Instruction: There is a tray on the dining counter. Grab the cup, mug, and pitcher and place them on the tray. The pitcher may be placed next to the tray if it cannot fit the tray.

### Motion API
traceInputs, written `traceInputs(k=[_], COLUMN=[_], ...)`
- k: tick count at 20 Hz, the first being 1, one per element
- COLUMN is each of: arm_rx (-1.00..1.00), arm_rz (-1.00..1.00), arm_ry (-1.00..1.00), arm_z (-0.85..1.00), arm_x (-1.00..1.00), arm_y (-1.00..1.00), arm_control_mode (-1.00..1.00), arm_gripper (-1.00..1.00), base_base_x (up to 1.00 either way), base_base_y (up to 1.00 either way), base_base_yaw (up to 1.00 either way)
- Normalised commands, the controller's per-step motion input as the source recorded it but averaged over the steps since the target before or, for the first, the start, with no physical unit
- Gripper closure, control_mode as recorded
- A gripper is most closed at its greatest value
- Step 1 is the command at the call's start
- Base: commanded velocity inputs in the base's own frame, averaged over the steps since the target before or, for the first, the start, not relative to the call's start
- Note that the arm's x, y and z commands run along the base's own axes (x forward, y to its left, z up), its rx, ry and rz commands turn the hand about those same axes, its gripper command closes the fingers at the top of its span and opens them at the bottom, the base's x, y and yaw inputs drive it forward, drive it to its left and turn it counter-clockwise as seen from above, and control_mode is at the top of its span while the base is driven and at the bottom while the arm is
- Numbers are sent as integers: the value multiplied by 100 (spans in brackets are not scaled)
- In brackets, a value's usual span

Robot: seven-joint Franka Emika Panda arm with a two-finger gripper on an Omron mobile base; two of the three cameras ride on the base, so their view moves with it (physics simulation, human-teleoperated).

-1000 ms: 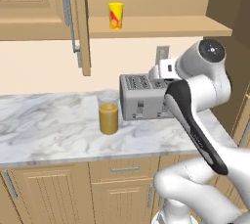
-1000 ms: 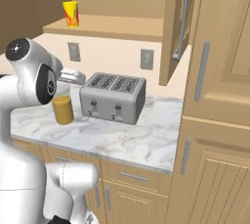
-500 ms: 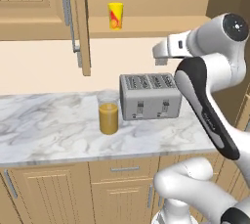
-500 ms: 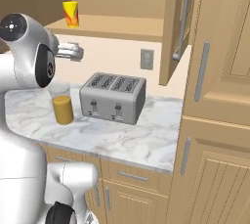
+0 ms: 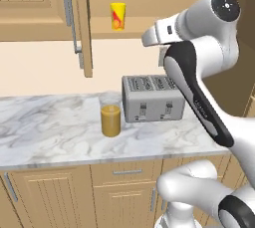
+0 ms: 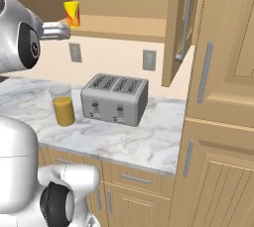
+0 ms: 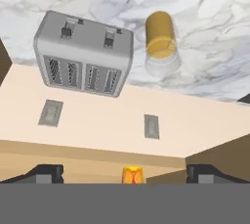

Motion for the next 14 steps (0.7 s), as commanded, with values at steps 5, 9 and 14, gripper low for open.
traceInputs(k=[5,9,14], arm_rx=[0,0,0], arm_rz=[5,0,0], arm_ry=[-2,0,0], arm_z=[4,0,0], arm_x=[39,28,67], arm_y=[-1,2,18], arm_control_mode=[-100,-100,-100], arm_gripper=[-100,-100,-100], base_base_x=[0,0,0], base_base_y=[0,0,0], base_base_yaw=[0,0,0])
